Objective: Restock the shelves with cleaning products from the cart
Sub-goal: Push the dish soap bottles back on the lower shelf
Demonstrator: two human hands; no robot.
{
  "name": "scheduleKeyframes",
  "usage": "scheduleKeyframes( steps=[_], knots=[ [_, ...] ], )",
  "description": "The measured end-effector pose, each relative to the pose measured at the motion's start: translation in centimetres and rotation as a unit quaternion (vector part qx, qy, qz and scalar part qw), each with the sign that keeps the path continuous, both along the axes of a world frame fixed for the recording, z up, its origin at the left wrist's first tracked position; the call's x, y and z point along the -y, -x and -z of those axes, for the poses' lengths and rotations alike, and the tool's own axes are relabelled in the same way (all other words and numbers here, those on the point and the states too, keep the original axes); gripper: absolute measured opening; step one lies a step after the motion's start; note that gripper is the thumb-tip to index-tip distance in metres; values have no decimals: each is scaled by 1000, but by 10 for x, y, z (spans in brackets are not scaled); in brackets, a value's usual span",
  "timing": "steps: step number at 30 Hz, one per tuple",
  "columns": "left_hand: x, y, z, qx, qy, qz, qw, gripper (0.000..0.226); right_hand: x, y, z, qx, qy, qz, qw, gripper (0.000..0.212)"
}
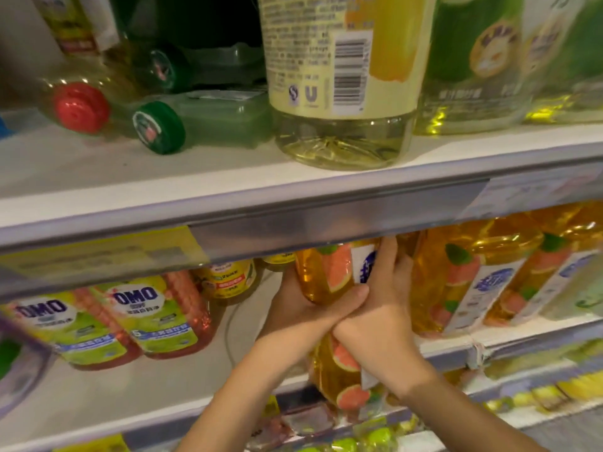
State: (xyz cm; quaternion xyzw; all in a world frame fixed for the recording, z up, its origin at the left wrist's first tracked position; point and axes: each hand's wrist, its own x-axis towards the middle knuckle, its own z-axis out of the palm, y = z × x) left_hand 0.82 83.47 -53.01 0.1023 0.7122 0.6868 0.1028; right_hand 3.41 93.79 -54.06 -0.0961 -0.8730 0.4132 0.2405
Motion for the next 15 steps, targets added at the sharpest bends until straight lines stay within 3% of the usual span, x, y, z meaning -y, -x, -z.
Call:
scheduleKeyframes(
  steps=[2,8,15],
  knots=[
    [1,8,12,-20,13,6,1000,51,-1,7,12,-21,-17,1,1000,104],
    [1,25,35,-48,7,46,998,66,-5,25,36,-91,2,34,995,117],
    [-9,54,46,-92,80,74,990,65,-19,53,63,-166,50,40,984,113]
  ],
)
